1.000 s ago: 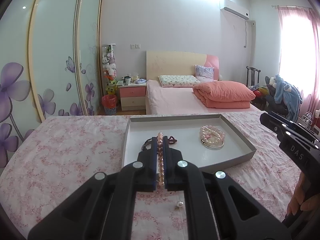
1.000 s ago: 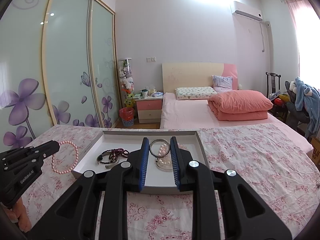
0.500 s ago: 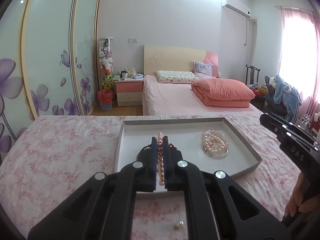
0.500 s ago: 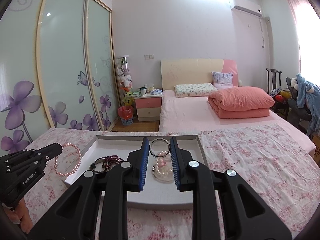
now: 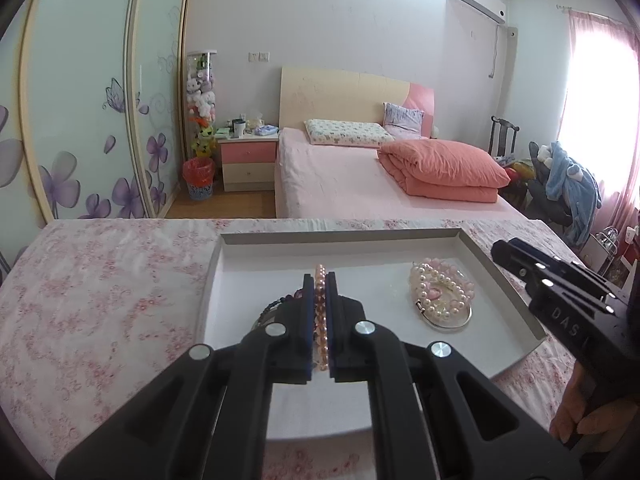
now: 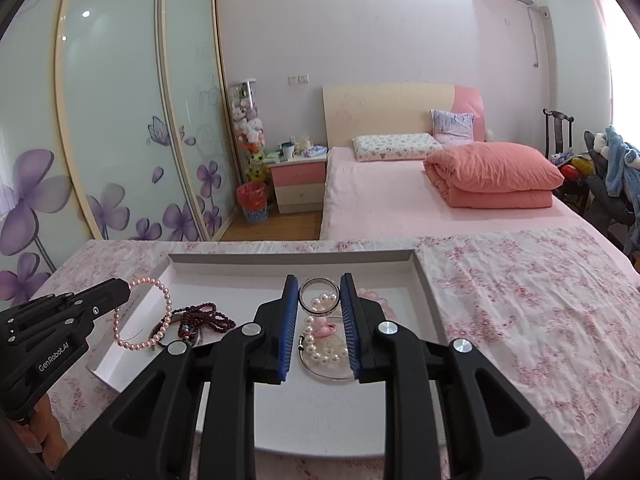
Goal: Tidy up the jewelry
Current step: 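Lower both items into the tray and open both tools, then grasp a pearl earring with the right tool while the left grasps the other earring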
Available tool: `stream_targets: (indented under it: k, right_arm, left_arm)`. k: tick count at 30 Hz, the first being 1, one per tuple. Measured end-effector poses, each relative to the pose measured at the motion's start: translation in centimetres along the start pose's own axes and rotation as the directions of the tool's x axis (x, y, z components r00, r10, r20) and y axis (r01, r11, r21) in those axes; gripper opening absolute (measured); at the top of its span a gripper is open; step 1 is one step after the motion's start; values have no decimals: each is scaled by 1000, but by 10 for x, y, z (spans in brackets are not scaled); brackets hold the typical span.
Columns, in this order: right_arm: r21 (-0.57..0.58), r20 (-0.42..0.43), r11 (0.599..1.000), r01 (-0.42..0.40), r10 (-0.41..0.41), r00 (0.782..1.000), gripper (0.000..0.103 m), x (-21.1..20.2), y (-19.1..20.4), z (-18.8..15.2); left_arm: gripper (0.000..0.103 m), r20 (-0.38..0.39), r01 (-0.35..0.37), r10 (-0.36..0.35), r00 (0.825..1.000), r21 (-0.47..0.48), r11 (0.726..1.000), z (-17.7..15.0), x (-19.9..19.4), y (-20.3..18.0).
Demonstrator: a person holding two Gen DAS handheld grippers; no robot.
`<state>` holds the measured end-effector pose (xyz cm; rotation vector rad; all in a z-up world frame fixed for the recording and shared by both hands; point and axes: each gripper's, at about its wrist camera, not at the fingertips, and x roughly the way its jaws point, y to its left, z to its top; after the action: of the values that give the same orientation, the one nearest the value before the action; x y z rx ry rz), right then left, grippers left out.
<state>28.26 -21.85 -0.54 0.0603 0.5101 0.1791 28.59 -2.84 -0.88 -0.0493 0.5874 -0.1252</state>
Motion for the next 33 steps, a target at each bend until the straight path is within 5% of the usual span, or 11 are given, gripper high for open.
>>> stream_targets:
  k: [3,7,18,24,33]
  right_arm:
    - [0,-28,1000,-12,12,1000,23,12,3,1]
    - [-2,-48,1000,-13,13,999,41,17,2,-1]
    - [22,-55,1000,-15,17,998,41,-4,-12,-12]
    - [28,-97,999,-43,45,994,41,-21,-9,-27]
    - [-16,-293,985,-170,158,943,37,-25,26,-73]
  left_arm:
    - [7,-19,13,-13,1000,4,1000,2,12,-2]
    - [8,-37,4,-5,999,-36,999,4,24,5]
    - [8,-31,-54,51,998,-94,994,-1,2,38]
    - [17,-36,-79,75,996,-104,991,-16,-22,50]
    - [34,-102,-112,100,990,-119,987,-57,-51,73]
